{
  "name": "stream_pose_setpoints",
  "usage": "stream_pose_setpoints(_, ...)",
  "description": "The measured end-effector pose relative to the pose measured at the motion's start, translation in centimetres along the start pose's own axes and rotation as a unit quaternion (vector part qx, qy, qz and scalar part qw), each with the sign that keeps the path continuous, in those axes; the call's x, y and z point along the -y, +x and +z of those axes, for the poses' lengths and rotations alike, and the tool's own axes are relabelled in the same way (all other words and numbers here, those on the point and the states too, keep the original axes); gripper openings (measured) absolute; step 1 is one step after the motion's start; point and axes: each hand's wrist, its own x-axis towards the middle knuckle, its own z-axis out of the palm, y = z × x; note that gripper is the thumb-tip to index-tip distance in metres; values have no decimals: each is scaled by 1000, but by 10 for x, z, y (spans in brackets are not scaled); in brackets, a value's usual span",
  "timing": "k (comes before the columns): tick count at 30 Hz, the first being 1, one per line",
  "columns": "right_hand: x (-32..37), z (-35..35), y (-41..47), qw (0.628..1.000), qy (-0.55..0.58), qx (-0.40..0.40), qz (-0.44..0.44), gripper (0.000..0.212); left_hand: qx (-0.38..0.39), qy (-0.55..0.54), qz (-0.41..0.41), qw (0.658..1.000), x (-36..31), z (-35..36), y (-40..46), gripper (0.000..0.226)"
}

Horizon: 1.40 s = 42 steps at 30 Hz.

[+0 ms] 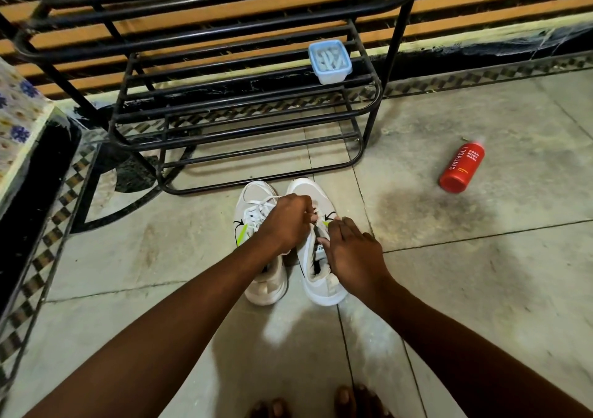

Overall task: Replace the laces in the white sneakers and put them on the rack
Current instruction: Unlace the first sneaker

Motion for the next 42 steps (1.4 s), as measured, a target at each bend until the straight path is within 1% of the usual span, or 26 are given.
stream_pose_setpoints(2,0,-5,0,998,66,0,1,44,8,11,-4,1000,0,1,1,12)
stream_pose_setpoints(4,-3,-5,0,987,164,-4,-4,37,16,40,-6,999,-2,-1,5,13)
stream_pose_setpoints(6,-6,-5,0,974,224,13,-6,41,21,45,-23,998,-3,-4,8,18)
stream_pose_setpoints(10,-5,-3,-6,967,251,18,28,51,7,11,-47,999,-2,-6,10,29)
stream_pose_setpoints(11,-4,-2,-7,967,251,18,38,51,13,-19,-52,998,-2,-5,9,28)
stream_pose_setpoints(12,-3,-2,-8,968,247,19,47,50,12,-91,-75,993,-3,-4,7,23)
stream_pose_setpoints(13,-1,-2,-9,968,242,23,56,47,4,-181,-112,977,-7,-6,6,15)
stream_pose_setpoints(14,1,-2,-9,968,241,28,66,44,-1,-284,-162,945,-9,-5,5,7)
stream_pose_setpoints(15,2,-3,-10,966,243,32,79,43,-9,-351,-195,916,-9,-6,5,5)
stream_pose_setpoints(18,6,-4,-11,959,251,32,125,45,-21,-450,-240,860,-5,-11,8,19)
stream_pose_setpoints(20,7,-3,-11,957,255,27,132,43,-38,-478,-253,840,-2,-18,10,21)
stream_pose_setpoints(21,8,-3,-11,959,253,25,128,43,-49,-465,-257,846,0,-21,10,17)
stream_pose_setpoints(22,7,-2,-11,961,248,22,123,42,-55,-430,-248,867,1,-24,10,13)
stream_pose_setpoints(24,7,-3,-11,963,247,6,108,41,-75,-270,-182,943,5,-27,7,12)
stream_pose_setpoints(25,6,-4,-12,963,252,-2,98,41,-86,-174,-140,971,8,-28,5,12)
stream_pose_setpoints(26,5,-5,-12,962,260,-6,90,40,-101,-99,-102,985,8,-29,1,11)
stream_pose_setpoints(27,3,-6,-12,960,266,-9,84,40,-118,-46,-74,989,9,-30,-3,10)
stream_pose_setpoints(29,-2,-6,-9,957,277,-8,84,42,-153,42,-55,986,10,-35,-9,7)
stream_pose_setpoints(31,-6,-9,-1,951,296,0,89,49,-179,88,-64,978,13,-43,-13,8)
stream_pose_setpoints(33,-7,-14,12,949,309,-12,61,49,-177,129,-74,973,16,-53,-14,11)
stream_pose_setpoints(35,-8,-16,29,951,307,-39,20,45,-135,173,-70,973,19,-61,-13,9)
stream_pose_setpoints(36,-8,-17,39,951,308,-39,9,43,-101,169,-63,979,20,-63,-12,15)
stream_pose_setpoints(37,-9,-21,50,950,311,-21,10,40,-56,140,-53,987,19,-64,-11,27)
stream_pose_setpoints(39,-10,-30,70,947,313,58,45,31,52,74,-42,995,16,-63,-7,59)
stream_pose_setpoints(40,-11,-31,79,946,300,103,61,27,105,57,-37,992,13,-62,-6,69)
stream_pose_setpoints(42,-11,-33,92,945,273,168,58,23,170,62,-22,983,11,-54,-3,72)
